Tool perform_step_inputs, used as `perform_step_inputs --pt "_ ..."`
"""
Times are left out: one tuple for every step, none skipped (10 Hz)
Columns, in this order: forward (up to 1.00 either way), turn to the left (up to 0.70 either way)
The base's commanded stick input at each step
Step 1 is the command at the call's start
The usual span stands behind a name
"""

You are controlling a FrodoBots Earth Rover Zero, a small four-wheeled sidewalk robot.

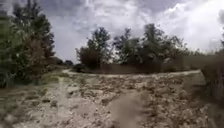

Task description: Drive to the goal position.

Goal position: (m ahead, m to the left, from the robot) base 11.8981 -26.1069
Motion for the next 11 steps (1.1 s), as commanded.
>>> perform_step_inputs --pt "0.70 0.00" --pt "0.70 0.00" --pt "0.70 0.00" --pt "0.70 0.00" --pt "0.70 0.00" --pt "0.70 -0.35" --pt "0.70 -0.35" --pt "0.70 -0.35" --pt "0.70 -0.35" --pt "0.70 -0.14" --pt "0.70 -0.02"
